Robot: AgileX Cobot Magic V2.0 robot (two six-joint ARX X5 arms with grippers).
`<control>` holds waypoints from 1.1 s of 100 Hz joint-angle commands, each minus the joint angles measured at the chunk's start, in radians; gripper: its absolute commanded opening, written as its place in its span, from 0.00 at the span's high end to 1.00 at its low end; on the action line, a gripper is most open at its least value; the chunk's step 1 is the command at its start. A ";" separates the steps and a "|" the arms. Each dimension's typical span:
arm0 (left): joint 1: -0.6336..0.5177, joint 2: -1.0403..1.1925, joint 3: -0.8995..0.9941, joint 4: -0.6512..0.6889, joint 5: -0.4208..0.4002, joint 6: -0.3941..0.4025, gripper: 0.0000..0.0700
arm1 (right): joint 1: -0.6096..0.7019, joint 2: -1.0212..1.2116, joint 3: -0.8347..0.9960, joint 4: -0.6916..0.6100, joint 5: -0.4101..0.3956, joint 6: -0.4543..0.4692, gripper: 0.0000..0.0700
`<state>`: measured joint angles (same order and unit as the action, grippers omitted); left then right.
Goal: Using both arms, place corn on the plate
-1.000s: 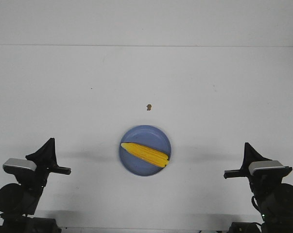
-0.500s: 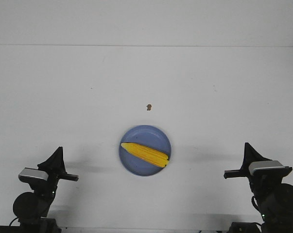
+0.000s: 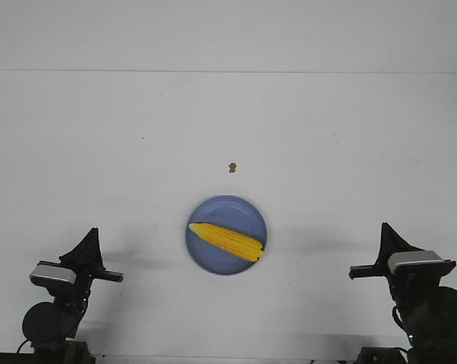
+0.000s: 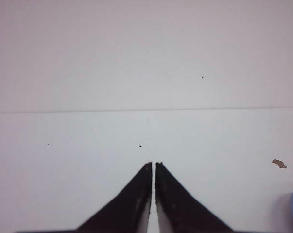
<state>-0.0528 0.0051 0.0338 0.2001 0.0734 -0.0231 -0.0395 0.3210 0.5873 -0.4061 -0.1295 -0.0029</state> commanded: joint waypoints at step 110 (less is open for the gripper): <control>0.000 -0.002 -0.020 0.006 -0.003 0.008 0.98 | 0.001 -0.100 -0.050 0.104 0.093 -0.051 1.00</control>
<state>-0.0528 0.0051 0.0338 0.1944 0.0734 -0.0231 -0.0395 0.2394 0.5606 -0.3466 -0.0509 -0.0429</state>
